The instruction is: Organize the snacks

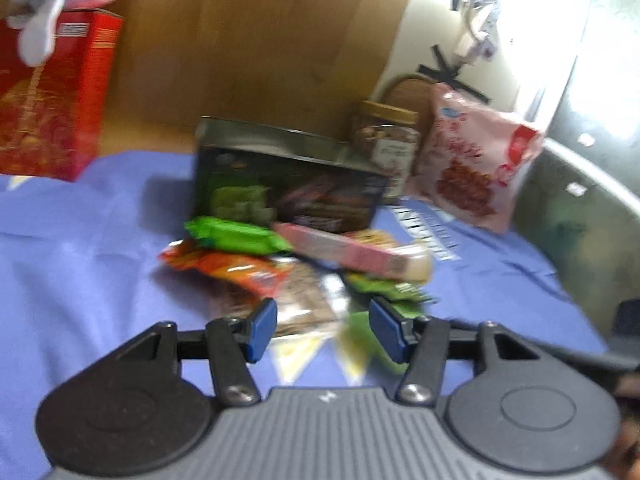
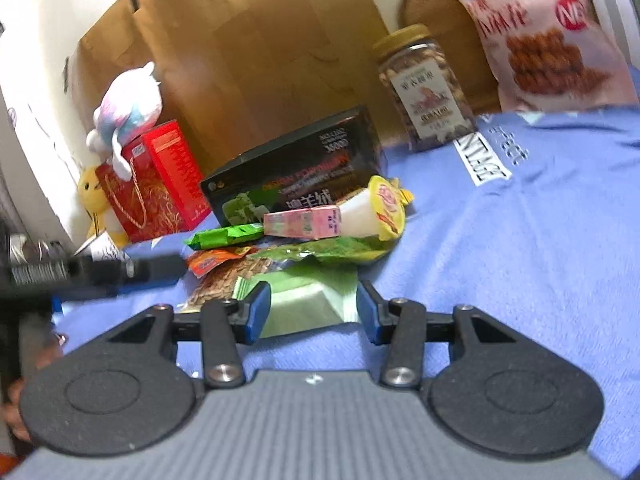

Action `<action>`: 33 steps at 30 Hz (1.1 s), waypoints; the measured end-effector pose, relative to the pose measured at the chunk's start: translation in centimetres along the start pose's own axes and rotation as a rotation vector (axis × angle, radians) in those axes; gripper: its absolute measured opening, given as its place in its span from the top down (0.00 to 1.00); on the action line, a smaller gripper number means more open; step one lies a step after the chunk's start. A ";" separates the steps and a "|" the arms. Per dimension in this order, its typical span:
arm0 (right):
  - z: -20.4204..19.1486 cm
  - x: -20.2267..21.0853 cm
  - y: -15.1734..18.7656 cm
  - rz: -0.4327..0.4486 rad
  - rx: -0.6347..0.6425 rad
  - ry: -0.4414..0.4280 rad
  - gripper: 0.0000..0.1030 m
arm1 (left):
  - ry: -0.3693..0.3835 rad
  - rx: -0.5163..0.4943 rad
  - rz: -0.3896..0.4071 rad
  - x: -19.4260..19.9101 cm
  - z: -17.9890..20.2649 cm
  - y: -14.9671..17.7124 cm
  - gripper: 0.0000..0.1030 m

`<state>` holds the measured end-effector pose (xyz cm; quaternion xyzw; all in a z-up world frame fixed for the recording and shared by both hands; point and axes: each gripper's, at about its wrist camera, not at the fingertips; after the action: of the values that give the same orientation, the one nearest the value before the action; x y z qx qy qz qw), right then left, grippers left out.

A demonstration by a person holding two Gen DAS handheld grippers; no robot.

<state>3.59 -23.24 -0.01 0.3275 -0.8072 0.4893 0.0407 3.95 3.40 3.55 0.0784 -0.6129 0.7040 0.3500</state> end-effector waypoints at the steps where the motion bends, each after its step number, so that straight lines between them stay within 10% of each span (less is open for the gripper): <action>1: 0.2 0.0 0.0 -0.003 -0.014 -0.004 0.51 | -0.018 -0.009 0.007 -0.1 -0.3 0.5 0.49; 33: 2.8 -2.1 -4.6 0.001 -0.159 0.015 0.51 | 0.064 0.190 0.083 0.5 -4.8 1.8 0.45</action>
<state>8.54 -25.88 1.22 0.3193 -0.8433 0.4262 0.0723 4.05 8.02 1.22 0.0633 -0.5345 0.7751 0.3310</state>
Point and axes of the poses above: each gripper's, at about its wrist camera, not at the fingertips, and x roughly against the way its jaws point, z to its right, y to its underside, and after that the axes turned 3 degrees about -x, right-handed
